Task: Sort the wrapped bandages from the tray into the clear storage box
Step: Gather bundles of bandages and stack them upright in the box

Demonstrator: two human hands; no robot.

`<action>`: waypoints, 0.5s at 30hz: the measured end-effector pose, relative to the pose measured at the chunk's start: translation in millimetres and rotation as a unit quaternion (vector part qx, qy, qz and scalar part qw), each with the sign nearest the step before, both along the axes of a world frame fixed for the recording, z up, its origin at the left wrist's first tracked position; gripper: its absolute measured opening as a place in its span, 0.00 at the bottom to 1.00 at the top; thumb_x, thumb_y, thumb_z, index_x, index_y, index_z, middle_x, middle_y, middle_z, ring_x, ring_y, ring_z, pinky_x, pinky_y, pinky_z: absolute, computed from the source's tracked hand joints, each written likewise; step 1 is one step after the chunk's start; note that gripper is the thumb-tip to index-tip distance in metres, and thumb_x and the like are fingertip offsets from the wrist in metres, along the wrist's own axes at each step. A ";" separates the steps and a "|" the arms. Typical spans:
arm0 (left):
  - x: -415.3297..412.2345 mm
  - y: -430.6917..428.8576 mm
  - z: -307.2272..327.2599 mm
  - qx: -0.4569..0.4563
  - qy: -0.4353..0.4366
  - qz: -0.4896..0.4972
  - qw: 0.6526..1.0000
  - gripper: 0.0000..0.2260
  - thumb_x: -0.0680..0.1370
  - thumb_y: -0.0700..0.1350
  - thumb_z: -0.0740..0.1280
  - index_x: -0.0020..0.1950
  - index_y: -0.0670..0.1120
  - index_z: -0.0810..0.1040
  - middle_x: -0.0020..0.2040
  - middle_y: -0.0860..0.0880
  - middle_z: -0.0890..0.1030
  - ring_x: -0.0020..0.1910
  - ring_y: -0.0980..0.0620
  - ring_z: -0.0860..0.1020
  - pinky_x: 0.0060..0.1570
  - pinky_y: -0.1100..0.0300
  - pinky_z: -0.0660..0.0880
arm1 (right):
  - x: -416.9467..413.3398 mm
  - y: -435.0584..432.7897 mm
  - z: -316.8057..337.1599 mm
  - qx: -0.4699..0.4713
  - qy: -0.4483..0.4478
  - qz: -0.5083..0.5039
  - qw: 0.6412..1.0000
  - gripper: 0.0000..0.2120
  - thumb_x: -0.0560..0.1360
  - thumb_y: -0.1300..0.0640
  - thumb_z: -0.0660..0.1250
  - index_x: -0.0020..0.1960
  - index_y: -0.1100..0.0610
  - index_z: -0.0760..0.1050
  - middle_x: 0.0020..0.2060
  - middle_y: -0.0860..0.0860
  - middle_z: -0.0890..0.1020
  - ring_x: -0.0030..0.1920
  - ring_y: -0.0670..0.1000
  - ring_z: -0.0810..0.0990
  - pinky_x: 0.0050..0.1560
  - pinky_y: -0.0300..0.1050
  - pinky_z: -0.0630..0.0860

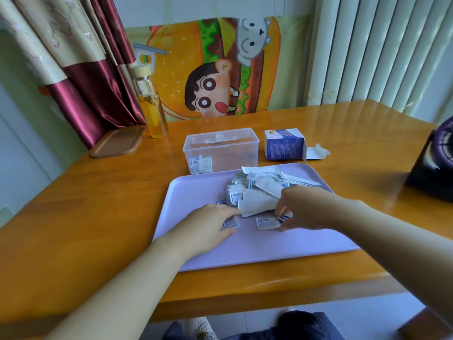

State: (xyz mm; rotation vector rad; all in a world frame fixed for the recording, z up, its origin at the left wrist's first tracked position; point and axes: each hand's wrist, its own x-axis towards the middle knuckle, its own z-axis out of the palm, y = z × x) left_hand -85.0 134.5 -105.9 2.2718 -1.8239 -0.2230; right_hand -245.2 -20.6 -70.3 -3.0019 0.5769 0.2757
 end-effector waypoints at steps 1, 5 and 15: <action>-0.2 2.3 -0.5 0.013 -0.015 0.002 1.000 0.17 0.78 0.48 0.63 0.67 0.57 0.71 0.63 0.53 0.77 0.60 0.51 0.75 0.58 0.58 0.72 | 0.2 0.8 0.0 -0.008 0.003 -0.003 1.000 0.15 0.72 0.46 0.70 0.57 0.48 0.79 0.49 0.47 0.78 0.50 0.51 0.77 0.50 0.47 0.76; -0.9 6.2 1.9 0.062 -0.090 0.011 0.994 0.09 0.77 0.46 0.60 0.56 0.52 0.76 0.54 0.48 0.80 0.53 0.45 0.77 0.50 0.50 0.76 | 7.8 7.0 2.6 0.009 0.025 0.011 1.000 0.16 0.71 0.47 0.71 0.56 0.52 0.79 0.52 0.48 0.80 0.53 0.51 0.77 0.48 0.42 0.73; 11.5 -11.1 8.2 0.078 -0.182 -0.035 0.980 0.19 0.81 0.40 0.56 0.68 0.58 0.67 0.59 0.50 0.68 0.58 0.46 0.68 0.47 0.56 0.67 | 26.2 14.7 10.4 0.097 0.096 0.033 0.990 0.19 0.69 0.50 0.74 0.56 0.57 0.78 0.44 0.47 0.78 0.43 0.49 0.74 0.37 0.36 0.68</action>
